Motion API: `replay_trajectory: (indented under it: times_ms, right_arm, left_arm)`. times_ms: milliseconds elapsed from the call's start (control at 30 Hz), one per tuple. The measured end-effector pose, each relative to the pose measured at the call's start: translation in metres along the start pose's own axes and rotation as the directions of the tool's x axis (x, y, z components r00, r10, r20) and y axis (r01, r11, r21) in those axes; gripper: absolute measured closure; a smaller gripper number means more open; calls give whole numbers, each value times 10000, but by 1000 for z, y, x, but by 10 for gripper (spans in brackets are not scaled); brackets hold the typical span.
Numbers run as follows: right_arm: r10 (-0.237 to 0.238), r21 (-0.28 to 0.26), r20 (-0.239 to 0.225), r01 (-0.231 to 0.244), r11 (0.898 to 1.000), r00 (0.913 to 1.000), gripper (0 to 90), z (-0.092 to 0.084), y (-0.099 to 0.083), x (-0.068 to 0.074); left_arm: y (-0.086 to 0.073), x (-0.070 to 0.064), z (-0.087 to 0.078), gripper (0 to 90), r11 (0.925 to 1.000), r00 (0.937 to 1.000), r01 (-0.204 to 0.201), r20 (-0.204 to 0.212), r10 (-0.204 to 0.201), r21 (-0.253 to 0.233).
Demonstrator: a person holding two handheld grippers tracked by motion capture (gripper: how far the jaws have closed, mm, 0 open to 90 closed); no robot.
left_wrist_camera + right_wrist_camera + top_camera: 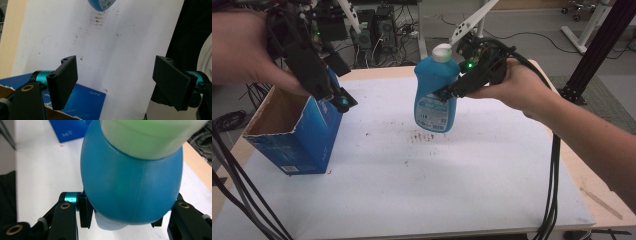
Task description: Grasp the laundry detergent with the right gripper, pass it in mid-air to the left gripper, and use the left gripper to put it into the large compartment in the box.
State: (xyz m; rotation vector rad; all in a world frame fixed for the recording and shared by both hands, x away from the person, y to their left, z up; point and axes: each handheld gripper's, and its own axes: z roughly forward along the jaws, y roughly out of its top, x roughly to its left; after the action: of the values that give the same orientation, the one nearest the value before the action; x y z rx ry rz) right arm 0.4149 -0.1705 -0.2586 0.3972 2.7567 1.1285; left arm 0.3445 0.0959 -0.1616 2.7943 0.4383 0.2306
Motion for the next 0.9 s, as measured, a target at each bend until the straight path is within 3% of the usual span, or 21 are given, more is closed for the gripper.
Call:
replay_trajectory:
  times_ms: [167,467,633,900]
  right_arm:
    - [-592,-171,-743,580,9982,9955,481,-14,17,8]
    - [-1705,-308,-1631,1677,9854,9718,482,-23,46,29]
    - [-2045,-227,-1967,2041,9787,9589,482,-19,57,39]
    - [-2366,116,-2355,2461,9692,9426,482,-8,69,52]
  left_arm:
    - [12,3,-11,204,9973,9983,-581,63,585,-444]
    - [28,12,-25,204,9862,9930,-1025,452,1092,-1302]
    - [35,11,-23,204,9826,9868,-1304,792,1416,-1325]
    - [45,10,-16,204,9792,9802,-1618,947,1738,-1228]
